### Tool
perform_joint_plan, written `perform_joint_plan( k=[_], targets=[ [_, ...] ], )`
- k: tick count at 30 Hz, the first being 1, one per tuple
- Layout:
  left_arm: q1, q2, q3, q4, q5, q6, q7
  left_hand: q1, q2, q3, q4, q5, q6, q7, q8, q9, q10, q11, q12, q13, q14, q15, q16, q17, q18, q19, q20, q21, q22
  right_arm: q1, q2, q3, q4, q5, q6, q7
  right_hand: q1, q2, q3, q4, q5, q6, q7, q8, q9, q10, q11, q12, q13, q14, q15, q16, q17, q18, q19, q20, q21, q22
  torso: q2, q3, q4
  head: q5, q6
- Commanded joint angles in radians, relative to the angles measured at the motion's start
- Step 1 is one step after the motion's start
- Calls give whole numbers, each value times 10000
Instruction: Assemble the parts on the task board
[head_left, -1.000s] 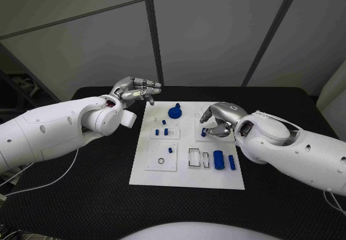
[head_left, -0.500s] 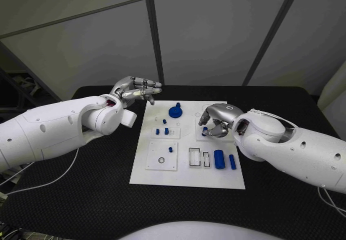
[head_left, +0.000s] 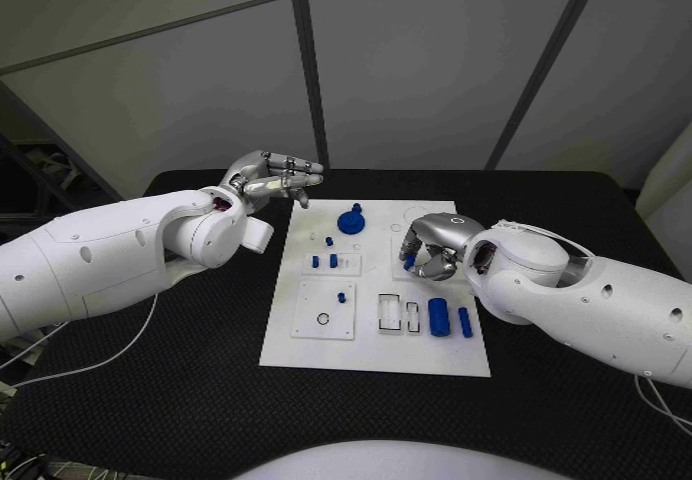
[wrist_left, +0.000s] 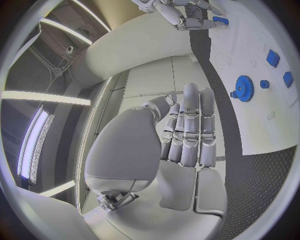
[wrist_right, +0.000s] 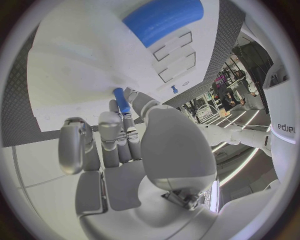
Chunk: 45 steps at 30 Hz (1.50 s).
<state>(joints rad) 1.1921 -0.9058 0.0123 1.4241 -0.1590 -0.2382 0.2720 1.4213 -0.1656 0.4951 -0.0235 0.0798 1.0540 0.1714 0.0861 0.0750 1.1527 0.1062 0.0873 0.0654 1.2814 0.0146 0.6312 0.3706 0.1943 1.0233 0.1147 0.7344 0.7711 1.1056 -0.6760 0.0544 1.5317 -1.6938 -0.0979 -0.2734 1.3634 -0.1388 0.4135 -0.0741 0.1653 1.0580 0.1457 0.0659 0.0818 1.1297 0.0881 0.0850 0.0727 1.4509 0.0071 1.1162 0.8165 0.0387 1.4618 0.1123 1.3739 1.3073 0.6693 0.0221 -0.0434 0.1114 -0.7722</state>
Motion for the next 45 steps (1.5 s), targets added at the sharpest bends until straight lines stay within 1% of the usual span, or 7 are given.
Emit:
perform_joint_plan(
  k=[1,14,22,29,36,40,45],
  targets=[
    [12,1,7,-2,40,97,19,-74,56,-24,-14,-41,-1,30,-45,-9,-41,15,-45,-5,-45,7,-48,-11,-107,-58,34,-65,-15,22,-12,4,29,5,81,-78,-15,118,125,5,-31,142,-10,80,20,203,-14,53,-5,31,-83,83,54,92,198,-62,103,1123,0,0,3,-15,-3],
    [12,-1,7,-28,40,77,6,-78,63,-25,-11,-41,1,32,-45,-9,-41,16,-45,-4,-43,8,-51,-11,-108,-57,35,-68,-16,18,-112,5,218,-334,-1555,-186,203,728,343,10,140,1441,-463,636,522,1815,-568,480,329,165,-552,572,593,-142,652,-478,1044,1897,-8,2,3,-26,-26],
    [11,-9,7,-50,40,73,2,-86,85,-25,-1,-38,4,33,-45,-8,-41,18,-44,-3,-38,11,-57,-11,-108,-55,37,-74,-20,16,-436,10,718,-508,-2072,-326,299,702,520,-139,133,1532,-519,669,686,2020,-633,488,440,169,-614,628,636,-192,739,-563,1231,2051,-25,-7,8,3,-21],
    [-2,25,7,-94,40,81,-4,-78,100,-20,-5,-34,7,31,-45,-8,-40,16,-44,-3,-36,10,-62,-11,-107,-53,37,-77,-23,17,-742,21,1833,-3,-2233,-204,304,633,580,-204,139,1523,-517,654,744,2019,-633,449,473,147,-621,584,545,-182,721,-579,1197,2025,-18,-7,26,78,-22],
    [-7,111,7,-140,40,101,-14,-78,100,-20,-5,-34,7,31,-45,-8,-40,16,-44,-3,-36,10,-62,-11,-107,-53,37,-77,-23,13,-228,9,2373,693,-2558,745,294,620,625,-226,150,1503,-505,636,779,2009,-623,419,494,138,-619,582,538,-217,783,-583,1327,2130,-30,-30,62,229,-72],
    [-7,171,8,-164,40,117,-17,-78,100,-20,-5,-34,7,31,-45,-8,-40,16,-44,-3,-36,10,-62,-11,-107,-53,37,-77,-23,-53,327,-91,2174,866,-2502,1073,283,617,672,-245,159,1472,-494,613,813,1988,-612,384,514,135,-615,584,532,-216,781,-584,1324,2128,-40,-38,61,275,-87],
    [-6,245,8,-189,40,133,-26,-78,100,-20,-5,-34,7,31,-45,-8,-40,16,-44,-3,-36,10,-62,-11,-107,-53,37,-77,-23,-162,959,-434,1690,941,-2180,1202,264,612,727,-268,161,1424,-475,577,857,1942,-592,329,537,128,-603,581,514,-209,766,-580,1295,2108,-18,-28,68,390,-117]
  ],
)
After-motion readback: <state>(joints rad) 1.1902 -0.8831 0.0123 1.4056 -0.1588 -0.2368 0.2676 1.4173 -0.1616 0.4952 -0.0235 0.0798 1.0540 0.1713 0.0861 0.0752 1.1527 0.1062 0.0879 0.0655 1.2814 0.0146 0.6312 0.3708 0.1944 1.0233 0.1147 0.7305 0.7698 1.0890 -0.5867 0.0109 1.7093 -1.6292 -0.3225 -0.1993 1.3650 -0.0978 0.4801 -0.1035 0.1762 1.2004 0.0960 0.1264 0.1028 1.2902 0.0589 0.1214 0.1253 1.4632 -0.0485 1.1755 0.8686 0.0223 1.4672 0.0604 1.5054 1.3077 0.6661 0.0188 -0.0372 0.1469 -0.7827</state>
